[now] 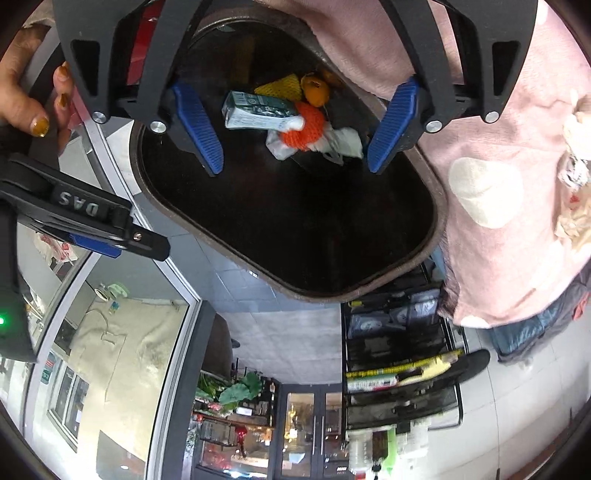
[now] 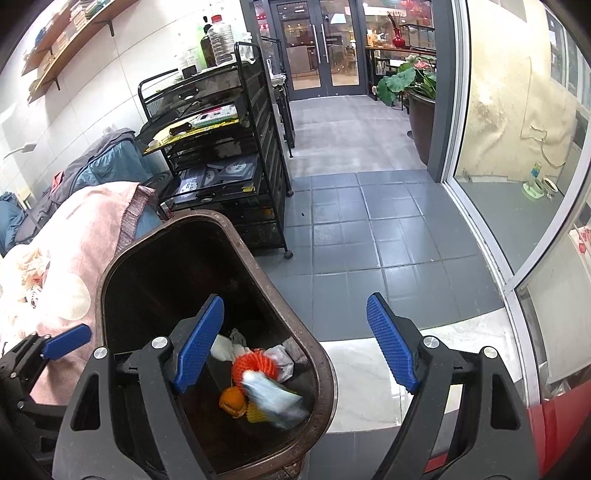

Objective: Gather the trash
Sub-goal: 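Lower the green carton into the bin and open the left gripper, then move both tools back over the trash pile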

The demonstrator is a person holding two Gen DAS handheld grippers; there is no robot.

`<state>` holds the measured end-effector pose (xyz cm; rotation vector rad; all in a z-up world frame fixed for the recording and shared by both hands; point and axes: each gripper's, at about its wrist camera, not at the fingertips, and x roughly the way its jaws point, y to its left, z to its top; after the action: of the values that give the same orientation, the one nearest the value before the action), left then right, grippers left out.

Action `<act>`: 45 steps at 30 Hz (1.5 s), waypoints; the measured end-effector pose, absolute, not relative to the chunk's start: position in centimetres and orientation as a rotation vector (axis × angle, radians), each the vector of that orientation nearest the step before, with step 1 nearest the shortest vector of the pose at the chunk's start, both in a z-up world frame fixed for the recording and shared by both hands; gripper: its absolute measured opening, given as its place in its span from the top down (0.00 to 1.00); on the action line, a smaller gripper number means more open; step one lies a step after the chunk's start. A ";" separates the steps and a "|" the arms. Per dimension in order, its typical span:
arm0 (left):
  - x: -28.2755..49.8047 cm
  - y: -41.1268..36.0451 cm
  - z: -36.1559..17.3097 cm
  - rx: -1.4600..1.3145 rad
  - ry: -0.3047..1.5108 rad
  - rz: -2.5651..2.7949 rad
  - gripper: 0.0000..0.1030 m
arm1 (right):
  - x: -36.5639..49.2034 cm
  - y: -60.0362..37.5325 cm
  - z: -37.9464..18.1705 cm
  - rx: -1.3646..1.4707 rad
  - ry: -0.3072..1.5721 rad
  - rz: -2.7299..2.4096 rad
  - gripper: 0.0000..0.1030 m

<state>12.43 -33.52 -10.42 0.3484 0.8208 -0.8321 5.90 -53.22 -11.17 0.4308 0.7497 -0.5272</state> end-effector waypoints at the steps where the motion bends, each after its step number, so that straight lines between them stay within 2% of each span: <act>1: 12.3 -33.4 -10.2 0.349 0.807 -0.829 0.20 | 5.9 -53.2 -11.1 0.431 0.748 -0.526 0.22; 4: 11.6 -32.6 -9.1 0.336 0.766 -0.828 0.17 | 5.9 -53.0 -10.8 0.428 0.739 -0.525 0.16; 15: 10.0 -28.2 -4.3 0.270 0.620 -0.801 0.09 | 6.8 -51.3 -9.0 0.418 0.696 -0.453 0.13; 26: 10.8 -19.6 -0.3 0.181 0.491 -0.603 0.06 | 11.3 -44.5 -6.5 0.345 0.660 -0.255 0.13; 34: 13.5 -12.6 0.0 0.168 0.507 -0.407 0.06 | 14.6 -37.7 -5.3 0.274 0.669 -0.080 0.13; 45: 17.8 -2.3 -4.0 0.093 0.639 -0.192 0.06 | 18.3 -29.8 -4.4 0.188 0.704 0.107 0.13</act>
<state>17.77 -2.29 -4.00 0.0932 0.6385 -0.1924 18.33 -29.76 -4.42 0.1880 0.7040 0.1073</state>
